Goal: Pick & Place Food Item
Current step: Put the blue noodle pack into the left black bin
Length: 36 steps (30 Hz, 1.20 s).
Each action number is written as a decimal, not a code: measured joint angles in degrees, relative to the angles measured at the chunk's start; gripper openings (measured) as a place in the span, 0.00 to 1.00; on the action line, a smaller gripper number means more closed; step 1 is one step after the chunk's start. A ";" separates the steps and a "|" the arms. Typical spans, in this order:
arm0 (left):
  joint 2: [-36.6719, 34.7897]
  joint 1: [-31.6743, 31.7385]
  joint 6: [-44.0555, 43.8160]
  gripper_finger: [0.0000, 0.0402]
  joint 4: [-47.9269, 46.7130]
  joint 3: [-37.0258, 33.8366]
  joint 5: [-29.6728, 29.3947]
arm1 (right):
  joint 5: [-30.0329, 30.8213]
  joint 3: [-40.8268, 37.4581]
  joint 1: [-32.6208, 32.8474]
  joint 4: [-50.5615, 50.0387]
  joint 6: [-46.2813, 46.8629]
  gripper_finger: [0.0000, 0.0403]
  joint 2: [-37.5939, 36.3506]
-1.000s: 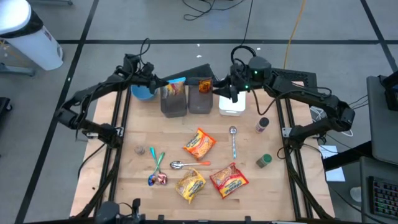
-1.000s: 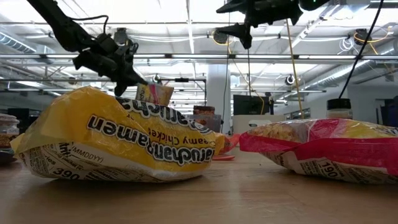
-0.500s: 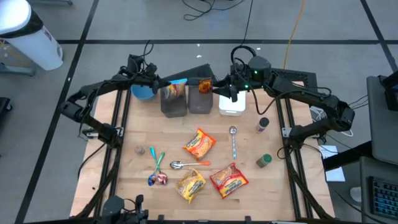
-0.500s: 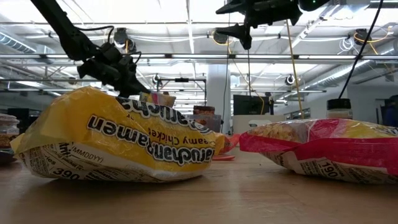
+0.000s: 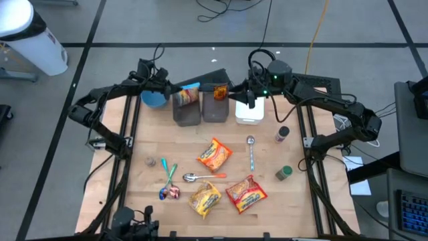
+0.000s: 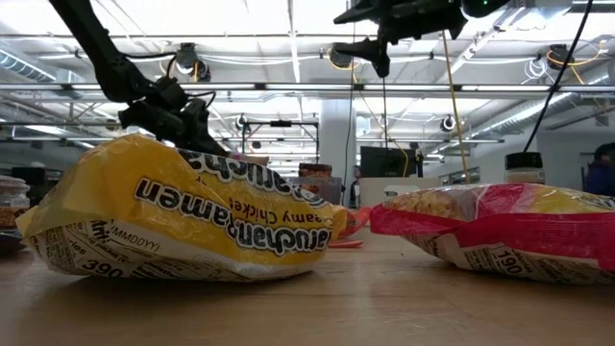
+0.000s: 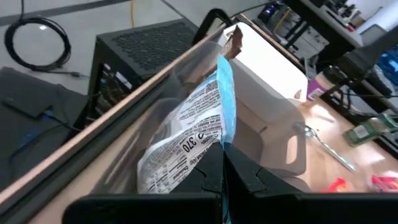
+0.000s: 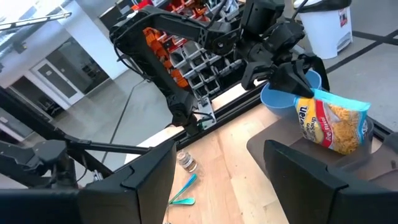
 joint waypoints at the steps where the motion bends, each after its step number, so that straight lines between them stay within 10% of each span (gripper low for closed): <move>1: 0.00 0.22 0.04 0.00 0.02 -0.02 -0.19 | 0.00 0.00 -0.02 -0.02 0.09 0.59 -0.01; 25: -0.04 1.58 -0.88 0.02 1.78 0.00 -10.60 | 0.33 0.02 -0.32 -0.04 -0.88 0.59 -0.02; 36: -0.09 1.61 -1.59 0.25 2.11 0.00 -10.52 | 0.15 0.02 -1.57 -0.50 -0.94 0.59 -0.02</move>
